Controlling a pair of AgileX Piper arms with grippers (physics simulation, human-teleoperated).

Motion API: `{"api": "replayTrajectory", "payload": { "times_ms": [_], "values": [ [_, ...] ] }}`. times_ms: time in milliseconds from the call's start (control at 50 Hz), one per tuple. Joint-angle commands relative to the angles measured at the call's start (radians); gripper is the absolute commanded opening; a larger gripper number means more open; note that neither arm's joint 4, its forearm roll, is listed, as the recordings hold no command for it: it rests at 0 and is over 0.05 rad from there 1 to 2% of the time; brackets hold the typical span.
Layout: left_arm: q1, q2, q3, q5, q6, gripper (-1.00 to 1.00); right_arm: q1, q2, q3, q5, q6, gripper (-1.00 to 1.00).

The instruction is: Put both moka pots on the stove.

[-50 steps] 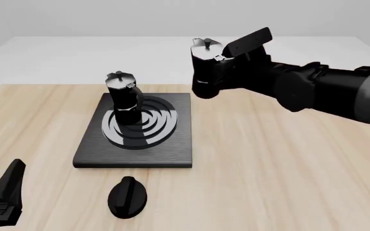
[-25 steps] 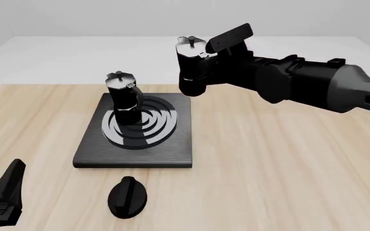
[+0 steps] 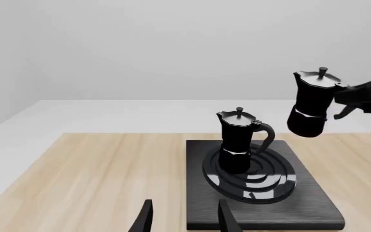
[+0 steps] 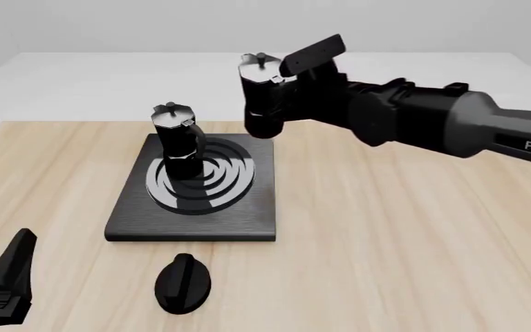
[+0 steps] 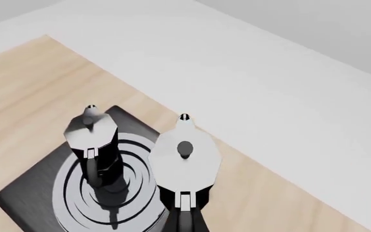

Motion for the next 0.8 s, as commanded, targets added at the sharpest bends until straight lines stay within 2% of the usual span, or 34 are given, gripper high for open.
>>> {"api": "replayTrajectory", "payload": {
  "times_ms": [20,800],
  "values": [
    [0.000,0.000,0.000,0.000,0.000,1.00,0.013,0.006,-0.052,-0.011,0.013,-1.00],
    [0.000,0.000,0.000,0.000,0.000,1.00,0.082,0.031,-0.052,-0.029,0.043,-1.00]
  ]
}}
